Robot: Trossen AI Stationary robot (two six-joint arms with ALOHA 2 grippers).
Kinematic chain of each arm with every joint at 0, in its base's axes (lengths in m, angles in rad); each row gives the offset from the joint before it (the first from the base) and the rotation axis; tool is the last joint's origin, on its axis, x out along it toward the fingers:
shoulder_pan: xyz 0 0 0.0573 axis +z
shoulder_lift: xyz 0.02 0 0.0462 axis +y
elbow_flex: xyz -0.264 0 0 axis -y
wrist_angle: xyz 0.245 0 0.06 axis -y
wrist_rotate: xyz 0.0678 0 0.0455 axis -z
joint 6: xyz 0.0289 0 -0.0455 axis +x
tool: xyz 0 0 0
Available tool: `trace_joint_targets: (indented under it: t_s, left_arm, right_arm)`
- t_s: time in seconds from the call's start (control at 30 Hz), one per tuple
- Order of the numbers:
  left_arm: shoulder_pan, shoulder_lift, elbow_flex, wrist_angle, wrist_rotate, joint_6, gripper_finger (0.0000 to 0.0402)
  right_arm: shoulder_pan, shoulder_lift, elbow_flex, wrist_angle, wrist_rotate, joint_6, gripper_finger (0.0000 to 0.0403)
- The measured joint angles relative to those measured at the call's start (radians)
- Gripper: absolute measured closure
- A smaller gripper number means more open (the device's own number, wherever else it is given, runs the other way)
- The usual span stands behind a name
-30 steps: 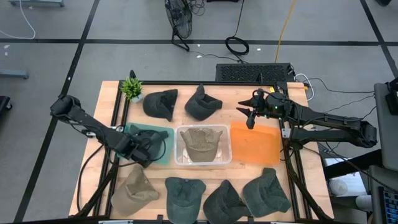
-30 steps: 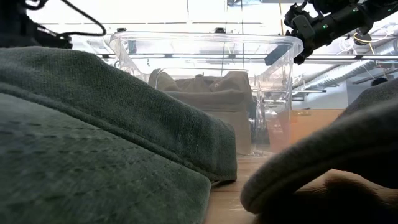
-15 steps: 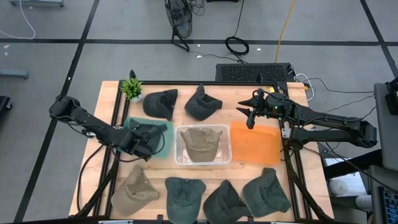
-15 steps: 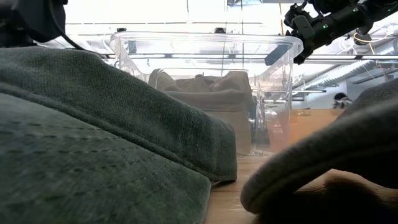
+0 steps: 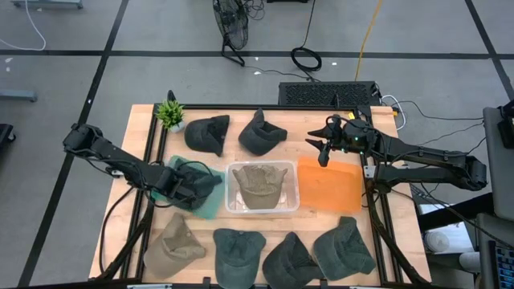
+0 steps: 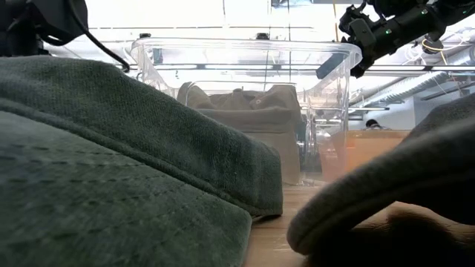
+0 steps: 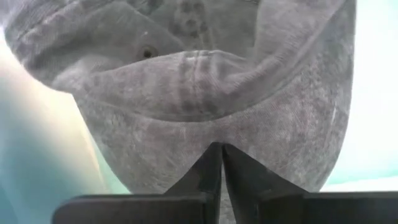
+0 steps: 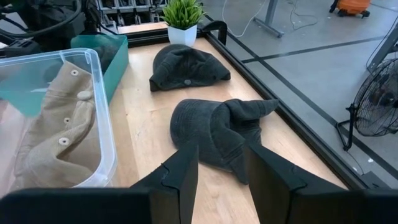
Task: Pick & Place hat
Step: Put the top green cap into the green bin, then adjust the green bin
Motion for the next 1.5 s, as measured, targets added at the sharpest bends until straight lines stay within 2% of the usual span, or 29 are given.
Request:
trace_joint_targets:
  t_s: [0.2,0.4,0.57,0.7,0.77,0.9,1.0,1.1,1.2,1.33,1.4,1.5]
  left_arm:
    - [0.009,-0.020,-0.002,-0.076,-0.079,-0.024,0.0371]
    - [0.028,-0.035,-0.002,-0.080,-0.093,-0.038,0.0371]
    - [0.049,-0.074,0.058,-0.082,-0.185,0.060,0.0371]
    - [0.064,-0.107,0.138,-0.077,-0.314,0.225,0.0371]
    - [0.067,-0.114,0.167,-0.061,-0.352,0.383,0.0371]
    - [0.073,-0.113,0.183,-0.059,-0.397,0.717,0.0370]
    - [0.123,-0.109,0.183,-0.060,-0.391,0.847,0.0362]
    - [0.197,-0.109,0.183,-0.057,-0.348,0.939,0.0322]
    - [0.268,-0.105,0.183,-0.033,-0.343,1.046,0.0261]
    - [0.347,-0.104,0.183,0.044,-0.335,1.263,0.0192]
    - [0.388,-0.096,0.183,0.093,-0.317,1.388,0.0173]
    - [0.464,-0.072,0.183,0.116,-0.265,1.528,0.0167]
  right_arm:
    - [0.000,0.000,0.000,0.001,0.000,0.000,0.0287]
    - [0.000,0.000,0.000,0.001,-0.001,-0.001,0.0287]
    - [0.000,0.000,0.000,0.010,0.000,-0.028,0.0287]
    - [0.000,0.000,0.000,0.011,0.000,-0.032,0.0287]
    - [0.000,0.000,0.000,0.011,0.000,-0.032,0.0287]
    - [0.000,0.000,0.000,0.010,0.000,-0.034,0.0287]
    - [0.000,0.000,0.000,0.010,0.000,-0.034,0.0287]
    - [0.000,0.000,0.000,0.010,0.000,-0.034,0.0287]
    - [0.000,0.000,0.000,0.010,0.000,-0.026,0.0287]
    - [0.000,0.000,0.000,0.010,0.000,-0.024,0.0287]
    - [0.000,0.000,0.000,0.010,0.000,-0.031,0.0287]
    - [0.000,0.000,0.000,0.010,0.000,-0.041,0.0287]
